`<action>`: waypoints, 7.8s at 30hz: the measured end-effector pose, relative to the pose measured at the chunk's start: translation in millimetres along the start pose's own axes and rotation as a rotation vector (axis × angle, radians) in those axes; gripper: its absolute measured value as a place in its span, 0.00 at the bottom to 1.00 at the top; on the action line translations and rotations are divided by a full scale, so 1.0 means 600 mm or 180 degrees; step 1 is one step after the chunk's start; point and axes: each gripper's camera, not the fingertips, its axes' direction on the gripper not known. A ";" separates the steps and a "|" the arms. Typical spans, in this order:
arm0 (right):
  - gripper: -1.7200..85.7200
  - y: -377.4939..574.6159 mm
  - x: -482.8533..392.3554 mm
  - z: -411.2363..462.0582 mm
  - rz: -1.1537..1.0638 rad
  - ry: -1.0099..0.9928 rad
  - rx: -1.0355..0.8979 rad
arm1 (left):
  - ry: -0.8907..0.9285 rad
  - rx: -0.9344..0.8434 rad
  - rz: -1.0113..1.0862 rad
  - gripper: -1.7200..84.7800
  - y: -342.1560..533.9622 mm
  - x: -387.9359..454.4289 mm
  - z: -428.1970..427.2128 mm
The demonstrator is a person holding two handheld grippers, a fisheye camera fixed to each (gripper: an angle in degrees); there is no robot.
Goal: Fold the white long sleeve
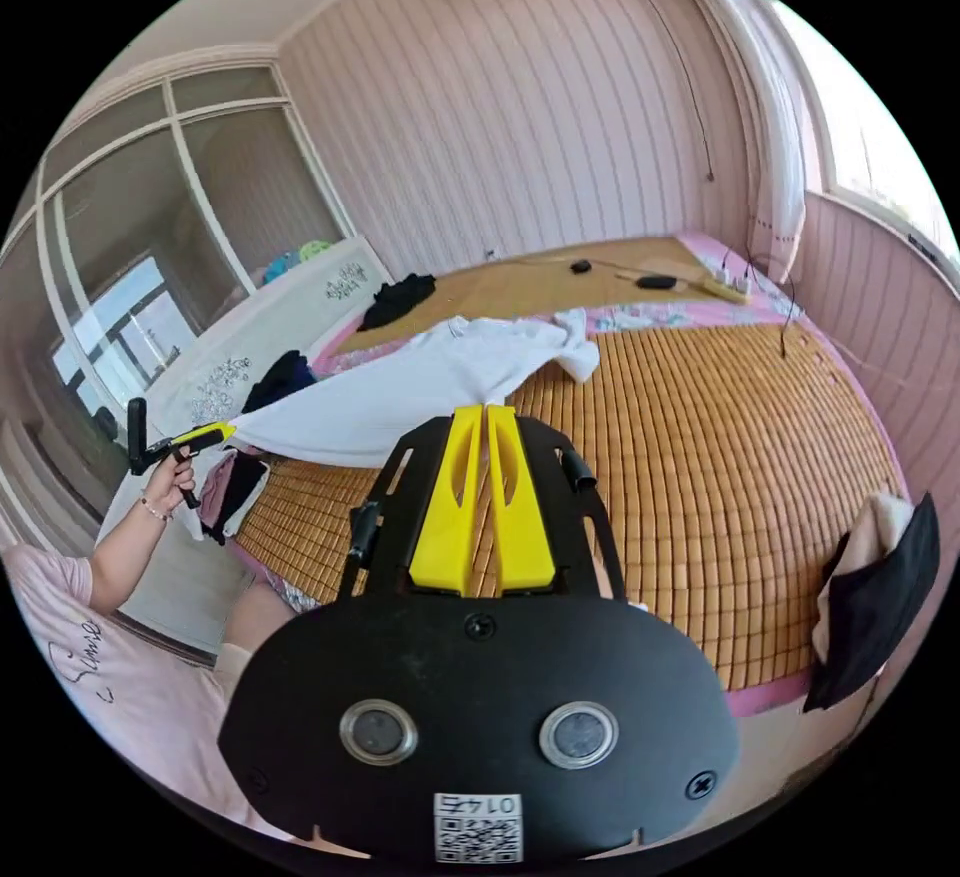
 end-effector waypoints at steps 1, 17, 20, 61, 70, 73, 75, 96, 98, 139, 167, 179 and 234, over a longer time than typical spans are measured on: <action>0.02 0.031 0.028 0.053 0.0241 0.0046 -0.0245 | 0.0099 -0.0212 -0.0182 0.01 0.026 -0.014 0.053; 0.02 0.172 0.107 0.221 0.0513 0.0294 -0.1541 | 0.0400 -0.1214 -0.0440 0.01 0.128 -0.041 0.226; 0.02 0.176 0.106 0.239 0.0459 0.0317 -0.1714 | 0.0279 -0.1371 -0.0338 0.01 0.125 -0.030 0.235; 0.04 -0.239 0.334 0.453 0.0616 0.1319 -0.0681 | 0.0753 -0.1156 0.1221 0.08 -0.492 0.174 0.764; 0.11 -0.152 0.367 0.391 0.0605 0.1145 -0.1083 | 0.0694 -0.1234 0.1530 0.08 -0.663 0.299 0.921; 0.13 -0.202 0.345 0.463 0.0197 0.1042 -0.1049 | 0.0602 -0.1302 0.1649 0.09 -0.705 0.339 0.991; 0.14 -0.220 0.345 0.517 0.0117 0.0969 -0.1101 | 0.0551 -0.1373 0.1698 0.09 -0.723 0.356 1.031; 0.06 0.109 0.517 0.150 0.2417 0.2046 -0.0321 | 0.0531 -0.1370 0.2010 0.08 -0.740 0.413 1.110; 0.09 0.086 0.522 0.164 0.2263 0.2078 -0.0333 | 0.0569 -0.1329 0.2103 0.08 -0.734 0.430 1.103; 0.02 -0.036 0.423 0.475 0.1031 0.1965 -0.0857 | 0.0568 -0.1328 0.0936 0.08 -0.493 0.164 0.783; 0.03 -0.230 -0.457 1.566 -0.2497 0.0028 -0.2143 | 0.0357 -0.1011 -0.0938 0.08 -0.060 -0.222 0.461; 0.03 -0.124 -0.473 1.409 -0.2573 -0.2204 -0.2599 | -0.0035 -0.0390 -0.1975 0.09 0.077 -0.371 0.174; 0.01 -0.055 -0.422 1.664 -0.2709 -0.0731 -0.2464 | -0.1133 -0.1326 -0.2304 0.02 0.116 -0.551 0.148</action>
